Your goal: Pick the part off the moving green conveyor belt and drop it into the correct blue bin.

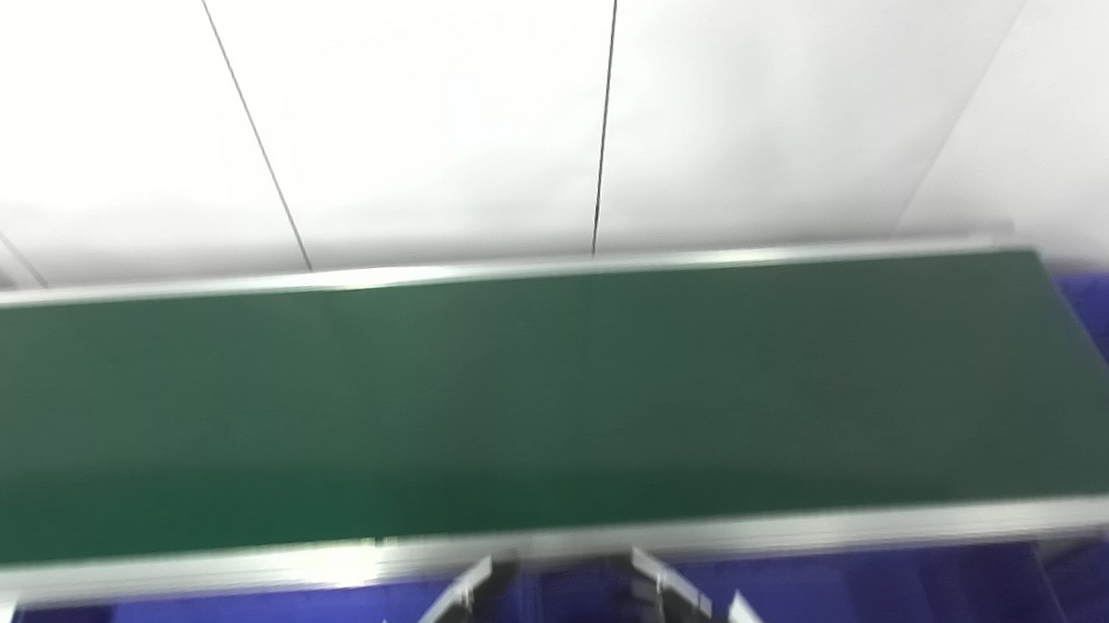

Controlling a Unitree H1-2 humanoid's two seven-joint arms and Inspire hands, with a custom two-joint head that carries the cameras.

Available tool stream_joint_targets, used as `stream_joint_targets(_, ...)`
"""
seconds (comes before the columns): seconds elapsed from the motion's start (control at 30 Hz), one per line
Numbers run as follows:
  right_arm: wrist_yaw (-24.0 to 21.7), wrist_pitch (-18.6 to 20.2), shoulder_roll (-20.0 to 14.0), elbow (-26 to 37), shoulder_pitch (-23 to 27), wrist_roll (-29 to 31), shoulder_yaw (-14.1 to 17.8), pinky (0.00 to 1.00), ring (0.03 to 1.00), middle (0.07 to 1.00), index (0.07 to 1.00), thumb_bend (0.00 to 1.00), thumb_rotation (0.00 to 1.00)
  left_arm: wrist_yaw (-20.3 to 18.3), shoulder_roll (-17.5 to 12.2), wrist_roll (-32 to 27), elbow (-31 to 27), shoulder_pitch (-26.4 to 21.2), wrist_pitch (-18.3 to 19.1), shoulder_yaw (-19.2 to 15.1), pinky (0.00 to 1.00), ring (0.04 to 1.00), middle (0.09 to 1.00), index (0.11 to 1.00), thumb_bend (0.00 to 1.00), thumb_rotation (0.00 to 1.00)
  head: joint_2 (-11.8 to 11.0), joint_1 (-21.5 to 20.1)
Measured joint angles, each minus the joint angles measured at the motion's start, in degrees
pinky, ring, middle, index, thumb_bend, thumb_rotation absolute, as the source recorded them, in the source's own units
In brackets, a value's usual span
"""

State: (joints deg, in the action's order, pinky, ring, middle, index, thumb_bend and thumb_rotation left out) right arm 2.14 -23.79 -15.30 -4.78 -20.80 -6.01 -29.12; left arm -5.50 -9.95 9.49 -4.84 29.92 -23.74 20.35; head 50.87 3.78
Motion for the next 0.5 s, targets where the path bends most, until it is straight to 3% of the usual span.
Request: stream_joint_targets(0.5,-6.18,0.0,1.88,2.82,-2.04,1.52,5.56,0.76,0.854,0.919,0.903,1.0,0.95,-1.8,0.83,-0.49,-3.74,0.85,4.04,-0.98,0.87,0.904,0.899,0.9,0.99,0.88,0.2,0.35)
